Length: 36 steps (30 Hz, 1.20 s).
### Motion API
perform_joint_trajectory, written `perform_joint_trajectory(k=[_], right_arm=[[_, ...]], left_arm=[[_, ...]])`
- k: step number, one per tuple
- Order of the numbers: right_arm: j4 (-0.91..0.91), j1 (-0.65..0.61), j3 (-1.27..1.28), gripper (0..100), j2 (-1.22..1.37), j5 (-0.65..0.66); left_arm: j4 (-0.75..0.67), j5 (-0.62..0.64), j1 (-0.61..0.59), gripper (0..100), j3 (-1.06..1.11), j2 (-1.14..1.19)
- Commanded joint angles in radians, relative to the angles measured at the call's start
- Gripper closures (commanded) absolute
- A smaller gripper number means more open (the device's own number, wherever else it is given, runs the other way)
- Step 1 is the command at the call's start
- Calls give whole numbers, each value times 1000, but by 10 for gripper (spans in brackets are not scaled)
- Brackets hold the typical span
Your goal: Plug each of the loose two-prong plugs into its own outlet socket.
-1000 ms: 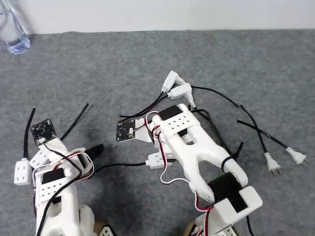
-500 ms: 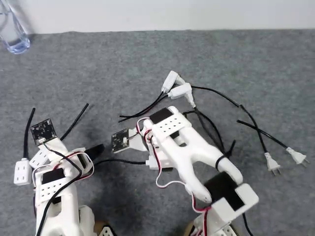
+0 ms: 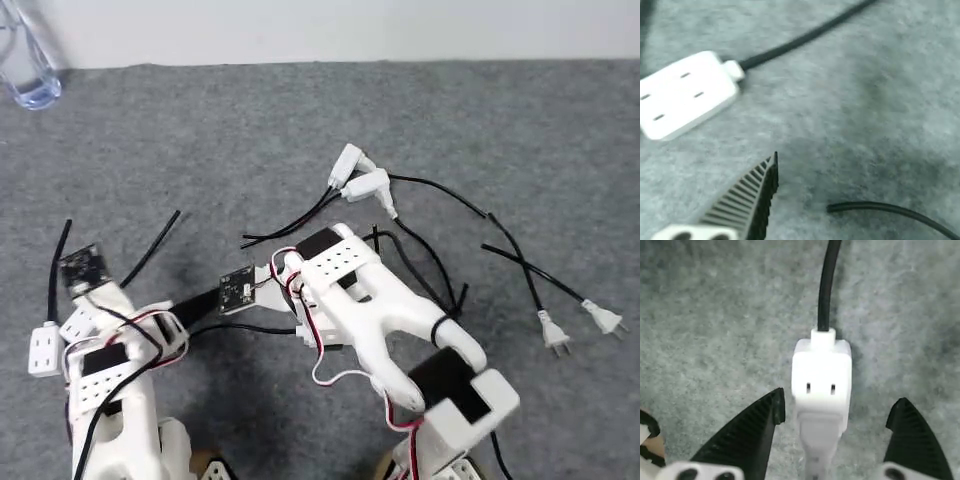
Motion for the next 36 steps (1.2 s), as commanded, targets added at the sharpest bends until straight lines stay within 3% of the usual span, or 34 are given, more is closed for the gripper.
perform_joint_trajectory(k=[1, 3, 6, 8, 10, 14, 27, 36], right_arm=[[-35, -8, -5, 695, 47, -8], [-44, -7, -5, 782, 68, -8], [-68, -5, -5, 998, 71, -9], [-65, -1, -5, 944, 71, -8], [-76, 8, -9, 992, 71, -6], [-71, 81, -117, 991, 71, -6], [105, 177, -749, 991, 82, -6], [-174, 364, -779, 991, 139, -11]], left_arm=[[6, -3, -87, 331, -62, -6], [6, -3, -121, 331, -76, -6], [6, -3, -129, 331, -79, -6], [6, -3, -130, 331, -79, -6], [6, -3, -132, 331, -79, -6], [6, -3, -133, 331, -79, -6], [6, -3, -127, 331, -74, -6], [8, -3, -126, 331, -73, -6]])
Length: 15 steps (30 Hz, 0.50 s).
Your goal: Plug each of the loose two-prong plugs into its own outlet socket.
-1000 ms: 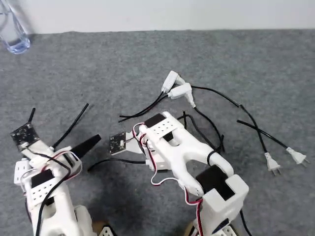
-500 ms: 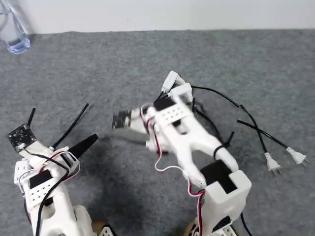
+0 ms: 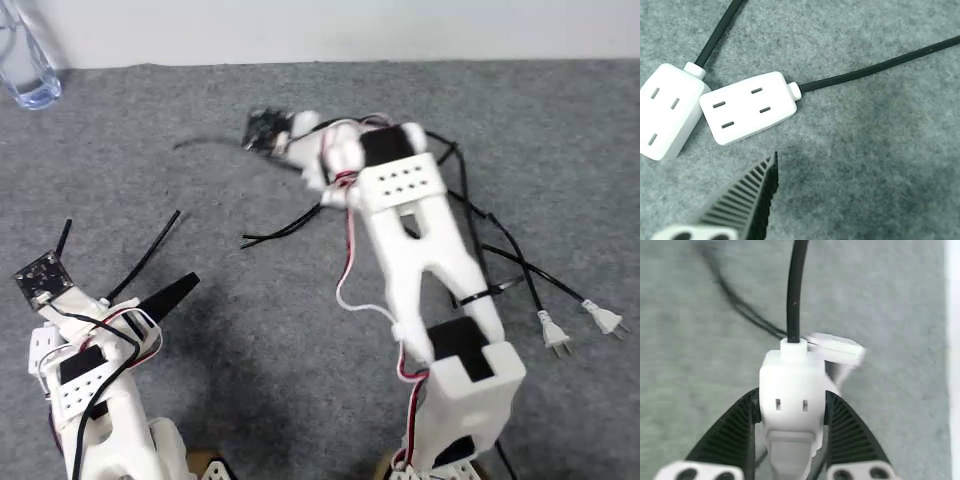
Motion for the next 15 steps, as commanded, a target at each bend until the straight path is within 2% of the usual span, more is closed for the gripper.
perform_joint_trajectory(k=[1, 9, 15], right_arm=[[-148, 61, -35, 991, 42, -11], [-423, 76, -35, 991, 249, -11], [-452, 82, -35, 971, 295, -8]], left_arm=[[8, -3, 3, 331, -35, -6], [9, -3, 3, 331, -35, -6], [9, -3, 20, 331, -33, -6]])
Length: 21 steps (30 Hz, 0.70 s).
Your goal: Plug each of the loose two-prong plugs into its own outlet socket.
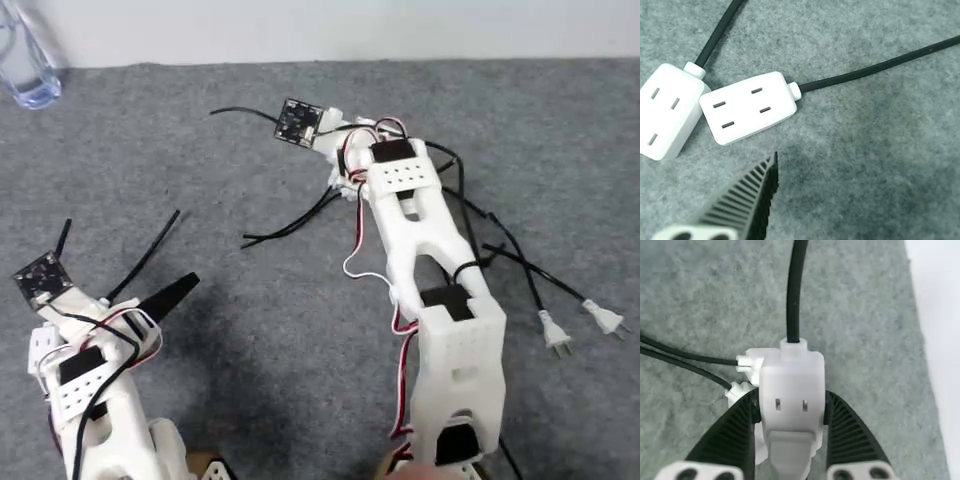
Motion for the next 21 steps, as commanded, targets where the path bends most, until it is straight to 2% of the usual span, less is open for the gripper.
perform_joint_trajectory(k=[1, 5, 7, 21], right_arm=[[-1, 16, -35, 935, -15, -9], [38, 41, -35, 678, -15, -12], [53, 53, -35, 597, -16, -12], [140, 56, -103, 615, -61, -29]], left_arm=[[9, -3, 28, 331, -31, -5], [6, -3, 46, 331, -16, -6], [6, -3, 46, 331, -16, -6], [6, -3, 46, 331, -15, -6]])
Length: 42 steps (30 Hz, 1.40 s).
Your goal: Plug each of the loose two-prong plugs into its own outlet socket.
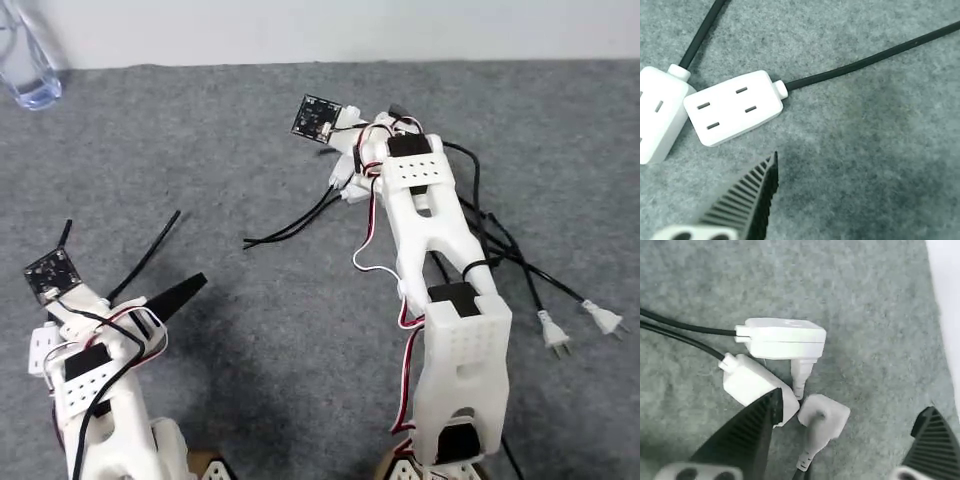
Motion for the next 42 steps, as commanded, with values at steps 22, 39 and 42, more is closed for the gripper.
perform_joint_trajectory(k=[22, 39, 42], right_arm=[[880, -122, 81, 615, -661, -388], [77, -10, 1479, 615, -1380, -522], [-39, -10, 1613, 615, -1457, -522]], left_arm=[[-40, -12, 3, 331, -13, 3], [288, -120, 0, 332, -110, 3], [308, -121, -83, 332, -136, 3]])
